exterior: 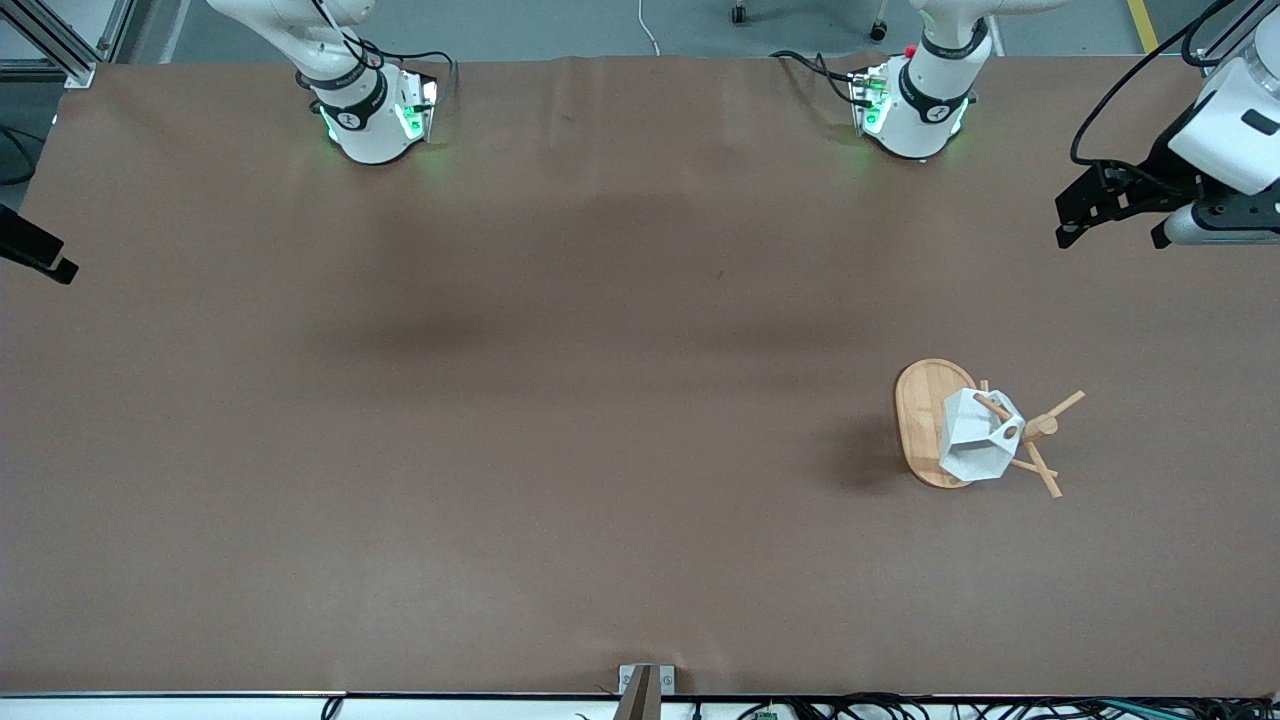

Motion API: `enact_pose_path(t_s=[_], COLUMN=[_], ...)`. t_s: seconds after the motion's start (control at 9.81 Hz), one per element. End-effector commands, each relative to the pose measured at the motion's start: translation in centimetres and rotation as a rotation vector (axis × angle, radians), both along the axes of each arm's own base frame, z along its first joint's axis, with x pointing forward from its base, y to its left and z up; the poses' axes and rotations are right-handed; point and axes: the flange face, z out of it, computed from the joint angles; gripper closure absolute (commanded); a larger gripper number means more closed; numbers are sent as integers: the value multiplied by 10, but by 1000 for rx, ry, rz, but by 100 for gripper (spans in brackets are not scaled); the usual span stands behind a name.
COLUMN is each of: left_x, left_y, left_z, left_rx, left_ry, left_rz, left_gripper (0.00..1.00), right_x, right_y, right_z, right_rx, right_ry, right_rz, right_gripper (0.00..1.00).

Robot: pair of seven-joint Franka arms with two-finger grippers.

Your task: Hang cup on rack

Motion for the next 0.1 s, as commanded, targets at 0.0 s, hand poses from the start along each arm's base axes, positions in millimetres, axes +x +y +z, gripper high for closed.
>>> enact_pose_path(t_s=[0.0], left_x=[-1], left_y=[-1], left_z=[-15], left_rx=[18], left_ry=[36], left_rz=[-19], left_gripper=[0], right_x=[-6], right_y=[-1], right_z=[4], right_rx=[17], right_ry=[-16], right_rz=[0], right_gripper=[0])
